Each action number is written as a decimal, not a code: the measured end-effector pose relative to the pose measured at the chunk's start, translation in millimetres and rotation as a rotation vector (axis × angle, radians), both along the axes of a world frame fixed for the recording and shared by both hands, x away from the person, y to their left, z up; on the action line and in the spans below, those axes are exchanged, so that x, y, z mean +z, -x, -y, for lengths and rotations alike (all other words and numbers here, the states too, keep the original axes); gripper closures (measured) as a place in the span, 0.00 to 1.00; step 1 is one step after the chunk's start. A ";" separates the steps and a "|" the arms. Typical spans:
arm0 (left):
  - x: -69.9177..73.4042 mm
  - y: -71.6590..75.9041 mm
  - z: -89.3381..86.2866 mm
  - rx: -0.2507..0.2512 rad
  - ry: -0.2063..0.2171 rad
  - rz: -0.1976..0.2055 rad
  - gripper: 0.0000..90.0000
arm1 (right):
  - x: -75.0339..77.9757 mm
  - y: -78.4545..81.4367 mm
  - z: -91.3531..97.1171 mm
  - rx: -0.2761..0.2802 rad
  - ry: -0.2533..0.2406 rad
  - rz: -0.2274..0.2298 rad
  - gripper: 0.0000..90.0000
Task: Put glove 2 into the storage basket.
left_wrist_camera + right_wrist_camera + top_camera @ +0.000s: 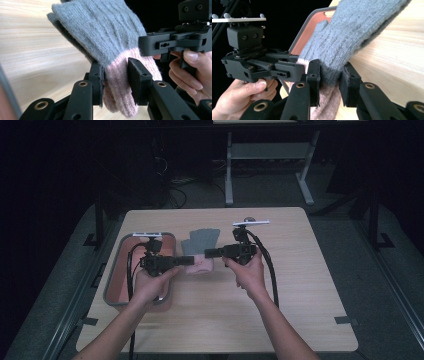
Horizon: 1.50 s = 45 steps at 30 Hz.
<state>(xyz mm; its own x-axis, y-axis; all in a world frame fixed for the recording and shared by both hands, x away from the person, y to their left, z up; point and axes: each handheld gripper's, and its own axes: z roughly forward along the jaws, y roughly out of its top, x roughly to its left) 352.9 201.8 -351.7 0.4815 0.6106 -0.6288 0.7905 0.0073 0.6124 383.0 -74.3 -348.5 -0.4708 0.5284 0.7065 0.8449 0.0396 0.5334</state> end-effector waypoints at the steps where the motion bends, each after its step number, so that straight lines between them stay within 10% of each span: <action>1: 0.8 0.0 -2.2 0.000 -0.002 0.002 0.74 | 1.0 -0.8 -2.1 0.005 0.000 0.000 0.80; 45: 16.3 7.1 -90.3 0.100 -0.078 0.013 0.83 | 4.1 -21.6 -99.4 0.110 -0.028 0.016 0.80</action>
<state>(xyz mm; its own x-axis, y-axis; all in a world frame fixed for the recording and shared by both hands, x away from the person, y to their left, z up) 345.8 292.1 -335.4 0.4235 0.7027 -0.5717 0.7802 0.0378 0.6244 404.7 25.1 -344.4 -0.5362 0.4527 0.7124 0.8277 0.1169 0.5488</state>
